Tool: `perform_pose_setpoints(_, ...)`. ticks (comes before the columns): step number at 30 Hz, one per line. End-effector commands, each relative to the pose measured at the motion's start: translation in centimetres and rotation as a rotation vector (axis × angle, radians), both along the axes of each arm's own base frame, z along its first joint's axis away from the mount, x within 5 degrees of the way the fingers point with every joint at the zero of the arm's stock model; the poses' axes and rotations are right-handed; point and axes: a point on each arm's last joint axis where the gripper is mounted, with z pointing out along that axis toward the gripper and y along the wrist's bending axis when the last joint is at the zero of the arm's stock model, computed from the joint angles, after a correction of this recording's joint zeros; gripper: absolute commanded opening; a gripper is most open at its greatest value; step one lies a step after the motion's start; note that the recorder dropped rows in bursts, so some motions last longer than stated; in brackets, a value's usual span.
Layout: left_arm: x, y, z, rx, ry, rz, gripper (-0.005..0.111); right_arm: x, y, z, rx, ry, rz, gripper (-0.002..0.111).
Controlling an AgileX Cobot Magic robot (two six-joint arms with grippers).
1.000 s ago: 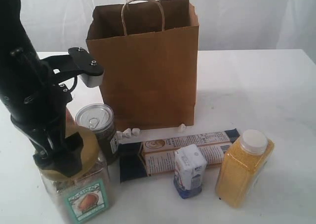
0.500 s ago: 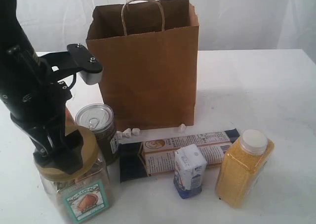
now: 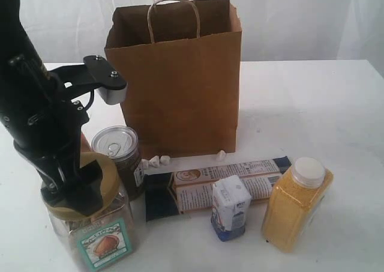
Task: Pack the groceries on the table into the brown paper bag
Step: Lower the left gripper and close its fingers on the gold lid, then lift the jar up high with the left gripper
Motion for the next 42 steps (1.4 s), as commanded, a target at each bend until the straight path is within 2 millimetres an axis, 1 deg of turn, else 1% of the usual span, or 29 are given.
perform_pose_setpoints(1,-0.3,0.1,-0.1,0.007,0.012,-0.013,0.105,0.0,-0.1,-0.1,-0.006,-0.008,-0.01,0.0)
perform_pose_setpoints(7,-0.2,0.5,-0.1,0.049,0.006,-0.023,0.105,0.0,-0.1,-0.1,-0.006,-0.008,-0.01,0.0)
perform_pose_setpoints(16,-0.1,0.3,-0.1,0.025,-0.015,-0.038,0.105,0.0,-0.1,-0.1,-0.006,-0.008,-0.01,0.0)
perform_pose_setpoints(20,0.0,0.2,-0.3,0.03,-0.003,-0.038,0.105,0.0,-0.1,-0.1,-0.006,-0.008,-0.01,0.0)
perform_pose_setpoints(26,0.4,-0.4,-1.3,0.045,0.041,-0.036,0.105,0.0,-0.1,-0.1,-0.006,-0.008,-0.01,0.0)
perform_pose_setpoints(33,0.0,-0.2,-1.4,0.066,0.096,-0.04,0.105,0.0,-0.1,-0.1,-0.006,-0.008,-0.01,0.0)
perform_pose_setpoints(42,0.1,-0.3,-1.5,0.052,0.084,-0.037,0.105,0.0,-0.1,-0.1,-0.006,-0.008,-0.01,0.0)
